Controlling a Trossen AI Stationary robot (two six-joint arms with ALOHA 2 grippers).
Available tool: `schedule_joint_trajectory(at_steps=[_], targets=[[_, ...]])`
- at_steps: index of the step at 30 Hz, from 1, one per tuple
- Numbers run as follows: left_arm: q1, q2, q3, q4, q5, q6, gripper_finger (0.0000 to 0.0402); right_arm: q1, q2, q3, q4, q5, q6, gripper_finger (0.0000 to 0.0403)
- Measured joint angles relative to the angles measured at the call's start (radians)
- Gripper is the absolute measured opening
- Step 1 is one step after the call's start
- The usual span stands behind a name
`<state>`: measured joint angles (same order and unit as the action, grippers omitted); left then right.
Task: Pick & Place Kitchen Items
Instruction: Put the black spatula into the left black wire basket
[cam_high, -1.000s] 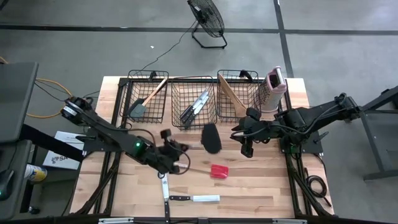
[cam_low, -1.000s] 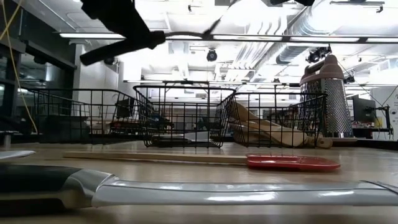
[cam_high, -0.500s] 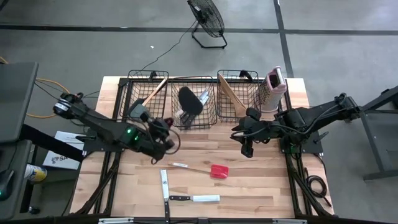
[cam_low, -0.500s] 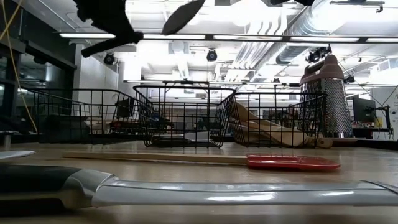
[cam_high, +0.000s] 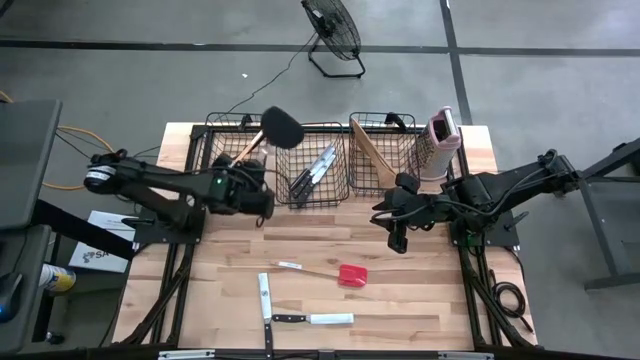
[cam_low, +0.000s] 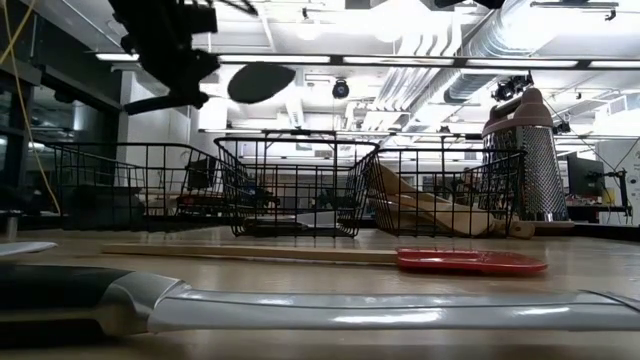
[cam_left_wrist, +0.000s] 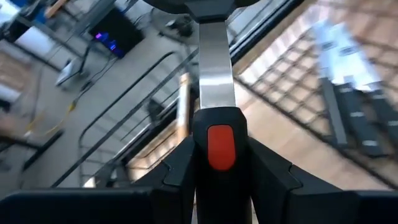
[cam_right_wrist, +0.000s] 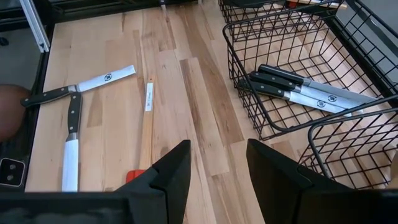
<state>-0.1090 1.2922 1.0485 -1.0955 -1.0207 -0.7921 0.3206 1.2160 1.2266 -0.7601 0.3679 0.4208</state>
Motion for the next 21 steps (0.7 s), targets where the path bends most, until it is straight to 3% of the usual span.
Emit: schedule_joint_trajectory(at_steps=[11, 21], targets=[[0.212, 0.001, 0.0, -0.118, 0.099, 0.104, 0.0105, 0.0, 0.0, 0.0, 0.0, 0.0, -0.006, 0.0149], [0.364, 0.001, -0.001, -0.172, 0.111, 0.141, 0.0105, 0.0, 0.0, 0.0, 0.0, 0.0, -0.007, 0.0149]])
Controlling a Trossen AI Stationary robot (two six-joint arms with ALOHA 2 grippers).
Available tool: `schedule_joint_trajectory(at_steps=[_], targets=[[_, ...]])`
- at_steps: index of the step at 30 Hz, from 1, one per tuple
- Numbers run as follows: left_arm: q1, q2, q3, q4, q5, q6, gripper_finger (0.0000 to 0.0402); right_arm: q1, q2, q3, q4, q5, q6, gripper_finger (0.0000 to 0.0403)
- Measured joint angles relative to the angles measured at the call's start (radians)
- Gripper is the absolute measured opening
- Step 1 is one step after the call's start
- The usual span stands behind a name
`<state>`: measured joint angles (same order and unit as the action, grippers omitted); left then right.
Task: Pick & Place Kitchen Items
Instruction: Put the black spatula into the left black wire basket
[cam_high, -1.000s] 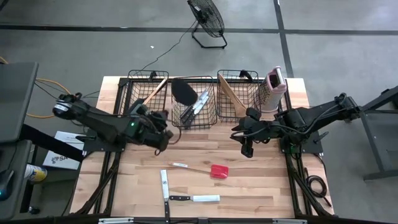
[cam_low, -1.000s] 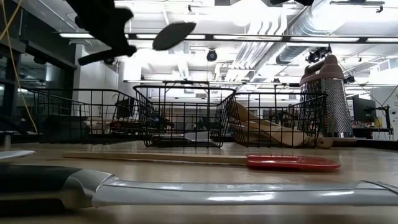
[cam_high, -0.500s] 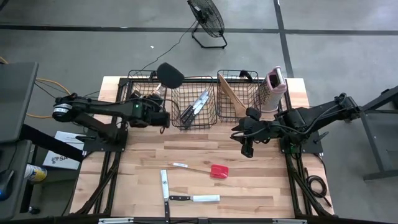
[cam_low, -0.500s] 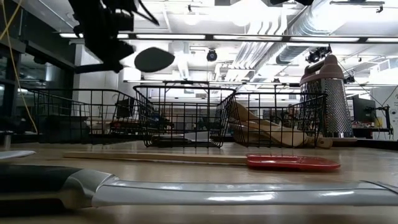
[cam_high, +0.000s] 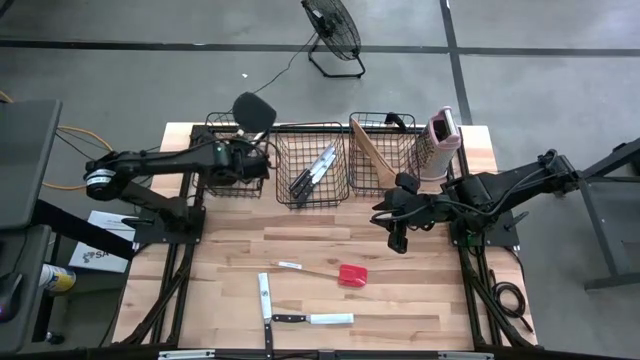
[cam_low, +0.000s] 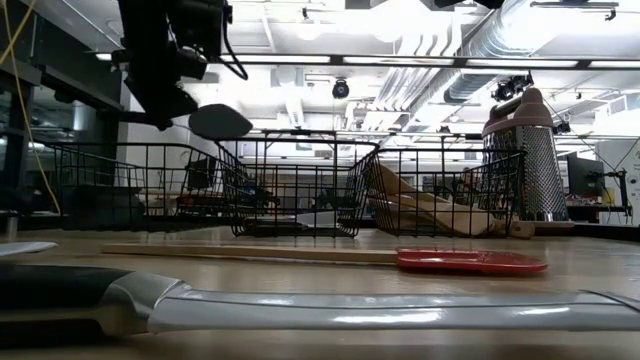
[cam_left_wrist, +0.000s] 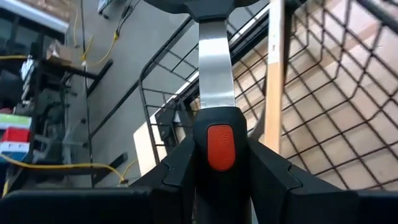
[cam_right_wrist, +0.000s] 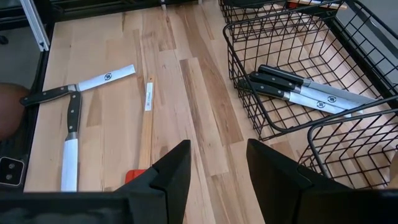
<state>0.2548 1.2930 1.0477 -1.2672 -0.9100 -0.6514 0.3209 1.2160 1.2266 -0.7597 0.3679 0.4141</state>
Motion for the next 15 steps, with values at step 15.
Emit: schedule_joint_trajectory(at_steps=[15], targets=[[0.171, 0.001, -0.134, 0.082, 0.02, 0.112, 0.0105, 0.0, 0.0, 0.0, 0.0, 0.0, -0.003, 0.0149]])
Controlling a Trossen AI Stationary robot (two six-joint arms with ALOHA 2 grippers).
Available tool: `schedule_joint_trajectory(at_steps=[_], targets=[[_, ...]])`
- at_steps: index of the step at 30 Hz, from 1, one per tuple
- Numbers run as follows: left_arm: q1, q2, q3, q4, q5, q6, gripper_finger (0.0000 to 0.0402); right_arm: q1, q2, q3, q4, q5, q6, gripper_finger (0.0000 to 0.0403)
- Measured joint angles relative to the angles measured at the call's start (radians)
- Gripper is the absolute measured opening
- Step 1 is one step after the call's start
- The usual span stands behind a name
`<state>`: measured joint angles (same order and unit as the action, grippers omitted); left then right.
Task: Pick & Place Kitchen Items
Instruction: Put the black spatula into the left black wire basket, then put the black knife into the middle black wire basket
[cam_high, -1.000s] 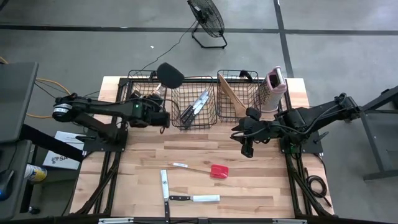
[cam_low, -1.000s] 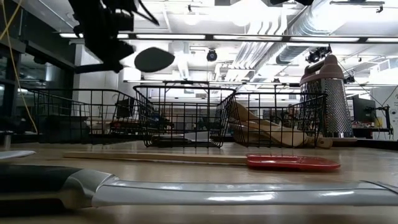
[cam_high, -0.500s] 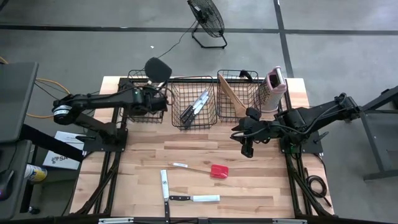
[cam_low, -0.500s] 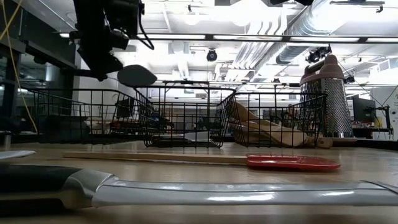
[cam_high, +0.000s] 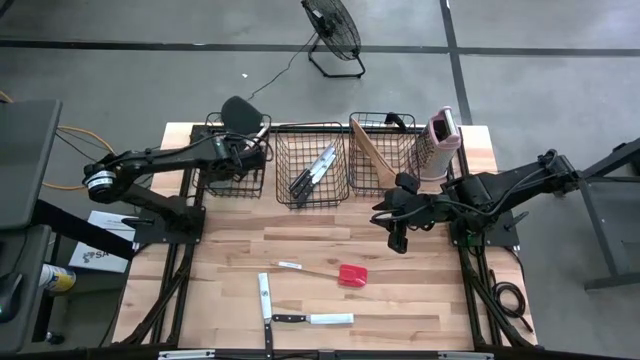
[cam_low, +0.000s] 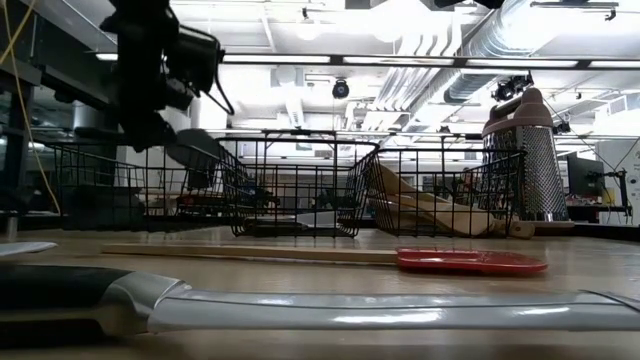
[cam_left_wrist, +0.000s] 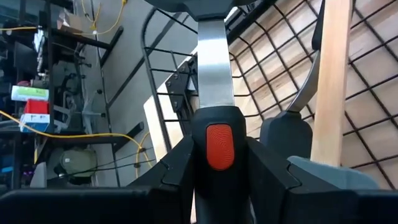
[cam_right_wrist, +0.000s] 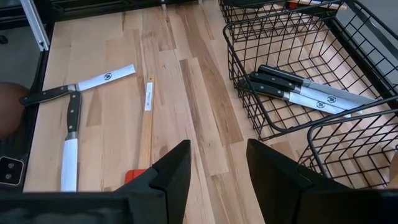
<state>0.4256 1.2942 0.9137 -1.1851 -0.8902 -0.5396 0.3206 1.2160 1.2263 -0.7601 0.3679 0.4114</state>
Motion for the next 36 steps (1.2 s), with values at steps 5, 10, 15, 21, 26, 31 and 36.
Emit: schedule_joint_trajectory(at_steps=[5, 10, 15, 21, 26, 31, 36], targets=[[0.036, 0.0, -0.032, 0.097, 0.012, 0.066, 0.0105, 0.0, 0.0, 0.0, 0.0, 0.0, 0.0, 0.0149], [0.041, 0.0, -0.047, 0.141, 0.052, 0.093, 0.0105, 0.0, 0.0, 0.0, 0.0, 0.0, 0.0, 0.0149], [0.04, 0.0, -0.071, 0.148, 0.086, 0.091, 0.0105, 0.0, 0.0, 0.0, 0.0, 0.0, 0.0, 0.0149], [0.04, 0.0, -0.091, 0.173, 0.106, 0.091, 0.0105, 0.0, 0.0, 0.0, 0.0, 0.0, 0.001, 0.0149], [0.04, 0.0, -0.091, 0.201, 0.105, 0.091, 0.012, 0.0, 0.0, 0.0, 0.0, 0.0, 0.001, 0.0149], [0.039, 0.0, -0.091, 0.198, 0.104, 0.099, 0.0185, 0.0, 0.0, 0.0, 0.0, 0.0, 0.001, 0.0149], [0.039, -0.001, -0.091, 0.197, 0.117, 0.099, 0.0207, 0.0, 0.0, 0.0, 0.0, 0.0, 0.002, 0.0149]])
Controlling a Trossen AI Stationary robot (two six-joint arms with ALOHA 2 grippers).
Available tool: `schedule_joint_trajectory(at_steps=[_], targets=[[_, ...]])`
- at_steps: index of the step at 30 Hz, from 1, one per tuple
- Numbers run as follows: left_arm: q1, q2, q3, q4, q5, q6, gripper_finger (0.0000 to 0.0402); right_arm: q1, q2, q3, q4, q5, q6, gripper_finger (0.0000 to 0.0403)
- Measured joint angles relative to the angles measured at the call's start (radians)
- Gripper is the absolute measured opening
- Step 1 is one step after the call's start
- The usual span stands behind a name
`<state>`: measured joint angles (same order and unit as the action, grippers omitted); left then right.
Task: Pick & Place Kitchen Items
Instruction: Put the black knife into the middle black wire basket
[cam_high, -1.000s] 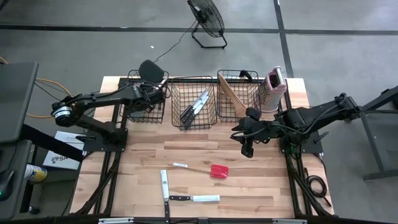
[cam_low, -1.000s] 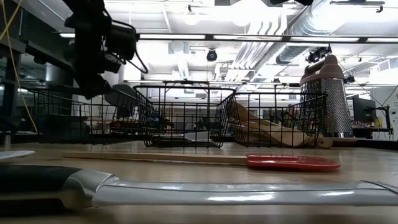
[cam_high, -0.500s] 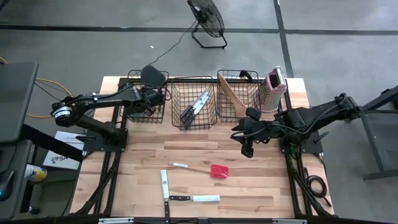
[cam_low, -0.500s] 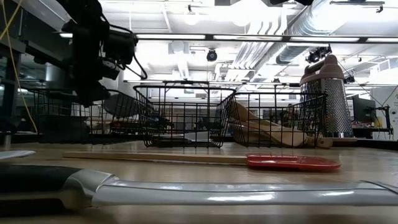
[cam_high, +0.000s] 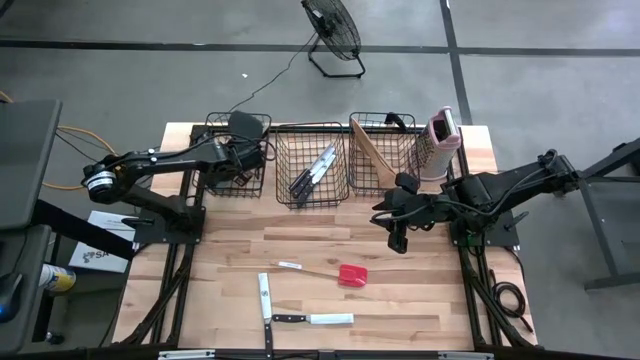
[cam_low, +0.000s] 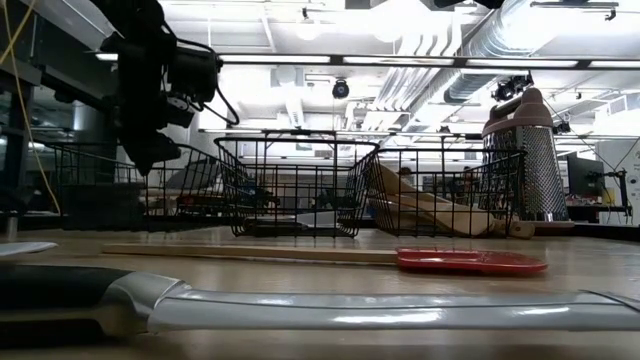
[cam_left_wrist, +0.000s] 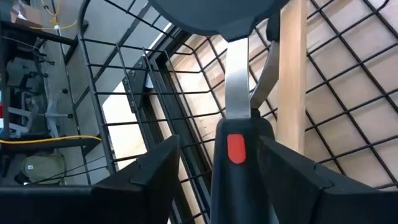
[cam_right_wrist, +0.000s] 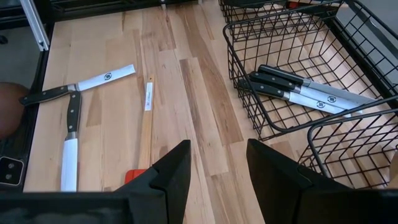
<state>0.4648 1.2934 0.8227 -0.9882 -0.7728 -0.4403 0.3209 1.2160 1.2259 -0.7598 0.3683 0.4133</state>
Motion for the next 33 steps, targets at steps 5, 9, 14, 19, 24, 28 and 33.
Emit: schedule_joint_trajectory(at_steps=[5, 9, 14, 19, 24, 28, 33], targets=[[0.0, 0.0, 0.0, -0.001, 0.018, 0.02, 0.0203, 0.0, 0.0, 0.0, 0.0, 0.0, 0.001, 0.0149], [0.0, 0.0, 0.0, -0.002, 0.062, 0.042, 0.0196, 0.0, 0.0, 0.0, 0.0, 0.0, 0.001, 0.0149], [0.0, 0.0, 0.001, -0.002, 0.104, 0.094, 0.0184, 0.0, 0.0, 0.0, 0.0, 0.0, 0.001, 0.0149], [0.0, 0.0, 0.051, -0.036, 0.113, 0.096, 0.0172, 0.0, 0.0, 0.0, 0.0, 0.0, 0.001, 0.0149], [-0.001, 0.0, 0.144, -0.1, 0.13, 0.096, 0.0154, 0.0, 0.0, 0.0, 0.0, 0.0, 0.001, 0.0149], [-0.013, 0.0, 0.204, -0.146, 0.264, 0.145, 0.0126, 0.0, 0.0, 0.0, 0.0, 0.0, 0.001, 0.0149], [-0.102, -0.006, 0.26, -0.205, 0.398, 0.213, 0.0078, 0.0, 0.0, 0.0, 0.0, -0.001, 0.001, 0.0149]])
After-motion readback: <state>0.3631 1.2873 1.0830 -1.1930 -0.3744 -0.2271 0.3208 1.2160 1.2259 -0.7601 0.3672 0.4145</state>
